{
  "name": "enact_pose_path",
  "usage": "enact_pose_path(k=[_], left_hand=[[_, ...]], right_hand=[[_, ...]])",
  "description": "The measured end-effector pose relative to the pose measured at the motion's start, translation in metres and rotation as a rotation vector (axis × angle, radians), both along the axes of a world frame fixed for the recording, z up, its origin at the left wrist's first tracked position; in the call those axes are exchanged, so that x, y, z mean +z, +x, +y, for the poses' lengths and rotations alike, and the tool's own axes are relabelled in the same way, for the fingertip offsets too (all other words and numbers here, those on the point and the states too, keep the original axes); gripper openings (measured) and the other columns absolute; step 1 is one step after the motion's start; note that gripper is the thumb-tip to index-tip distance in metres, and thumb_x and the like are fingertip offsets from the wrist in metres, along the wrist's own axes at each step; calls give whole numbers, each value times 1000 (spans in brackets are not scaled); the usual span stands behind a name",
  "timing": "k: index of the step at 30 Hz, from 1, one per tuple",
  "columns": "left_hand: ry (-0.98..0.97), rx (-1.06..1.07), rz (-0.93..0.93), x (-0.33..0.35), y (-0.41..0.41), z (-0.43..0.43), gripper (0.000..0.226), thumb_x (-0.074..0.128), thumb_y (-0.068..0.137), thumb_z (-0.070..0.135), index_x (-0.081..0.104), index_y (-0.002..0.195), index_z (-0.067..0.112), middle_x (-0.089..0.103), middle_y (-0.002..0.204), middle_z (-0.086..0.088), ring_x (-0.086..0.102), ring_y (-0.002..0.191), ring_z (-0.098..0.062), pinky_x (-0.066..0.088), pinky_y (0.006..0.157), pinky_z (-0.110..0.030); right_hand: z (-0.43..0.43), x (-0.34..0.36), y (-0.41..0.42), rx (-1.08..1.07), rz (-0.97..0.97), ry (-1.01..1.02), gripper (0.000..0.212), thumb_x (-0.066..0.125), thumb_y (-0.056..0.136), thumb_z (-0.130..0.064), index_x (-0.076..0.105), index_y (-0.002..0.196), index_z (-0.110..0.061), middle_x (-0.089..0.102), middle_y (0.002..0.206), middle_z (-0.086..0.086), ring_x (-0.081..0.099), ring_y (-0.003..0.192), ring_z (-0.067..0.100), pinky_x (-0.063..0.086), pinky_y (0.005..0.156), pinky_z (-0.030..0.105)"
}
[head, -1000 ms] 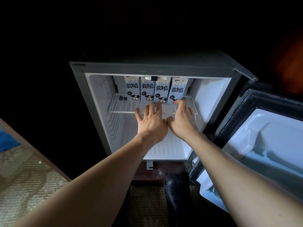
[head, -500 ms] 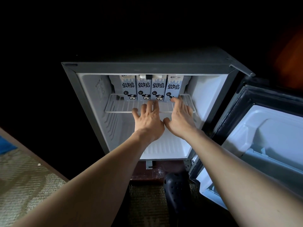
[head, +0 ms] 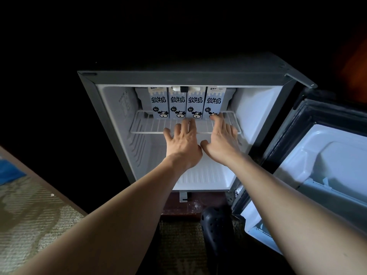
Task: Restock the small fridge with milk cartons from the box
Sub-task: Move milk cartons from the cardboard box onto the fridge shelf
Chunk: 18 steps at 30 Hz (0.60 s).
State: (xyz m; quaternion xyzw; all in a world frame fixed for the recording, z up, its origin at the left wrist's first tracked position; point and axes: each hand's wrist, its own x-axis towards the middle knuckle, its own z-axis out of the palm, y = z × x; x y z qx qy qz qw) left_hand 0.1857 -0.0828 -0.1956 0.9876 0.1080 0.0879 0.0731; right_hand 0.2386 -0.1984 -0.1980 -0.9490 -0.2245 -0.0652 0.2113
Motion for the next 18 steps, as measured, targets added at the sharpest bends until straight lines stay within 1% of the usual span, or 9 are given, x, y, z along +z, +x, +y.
enact_pose_path(k=[3, 5, 7, 9, 11, 12, 15, 18], left_hand=[[-2, -26, 26, 4, -2, 2, 82, 55, 87, 31, 11, 154, 14, 19, 151, -4, 26, 137, -28, 15, 114, -56], [-2, -67, 52, 7, -8, 4, 82, 54, 87, 30, 10, 155, 13, 17, 154, -5, 22, 141, -28, 11, 117, -56], [17, -133, 108, 13, -19, 9, 84, 53, 89, 27, 6, 156, 12, 11, 159, -6, 12, 147, -28, 4, 120, -55], [22, -205, 192, 21, -33, 17, 86, 52, 91, 23, -1, 158, 13, 2, 164, -5, -2, 151, -28, -2, 122, -52], [0, -232, 265, 34, -52, 26, 87, 52, 93, 19, -5, 159, 15, -9, 166, -2, -11, 152, -25, -2, 124, -49], [1, -236, 283, 40, -63, 30, 87, 51, 94, 20, -6, 159, 16, -13, 166, -2, -13, 152, -24, 0, 124, -48], [50, -250, 313, 58, -102, 40, 85, 49, 96, 25, -7, 159, 16, -17, 165, -2, -15, 152, -23, 0, 124, -45], [109, -247, 322, 75, -144, 52, 83, 48, 97, 29, -4, 159, 16, -14, 166, -2, -13, 152, -22, -1, 124, -43]], right_hand=[[-3, 4, -6, 1, 0, 21, 79, 65, 80, -23, 25, 147, -13, 32, 150, 8, 38, 131, 33, 21, 112, 36], [-7, 7, -16, 10, 3, -6, 77, 64, 82, -22, 24, 148, -10, 29, 152, 10, 34, 134, 34, 19, 114, 37], [-11, 7, -29, 32, 33, -72, 77, 62, 85, -22, 21, 149, -9, 20, 159, 13, 21, 144, 34, 11, 120, 41], [-15, 10, -43, 60, 125, -90, 81, 59, 86, -18, 13, 152, -9, 7, 164, 12, 0, 152, 30, 2, 124, 44], [-18, 19, -57, 78, 250, -49, 85, 57, 88, -14, 5, 154, -12, -4, 165, 7, -13, 153, 25, 7, 124, 44], [-17, 25, -64, 84, 282, -41, 85, 57, 89, -14, 3, 154, -12, -5, 165, 6, -13, 152, 24, 9, 124, 45], [-13, 45, -90, 113, 282, -80, 82, 55, 93, -19, 3, 156, -16, -2, 165, 6, -6, 153, 27, 12, 124, 49], [-6, 69, -122, 172, 270, -91, 77, 54, 95, -22, 9, 158, -15, -1, 167, 2, 0, 153, 25, 15, 124, 45]])
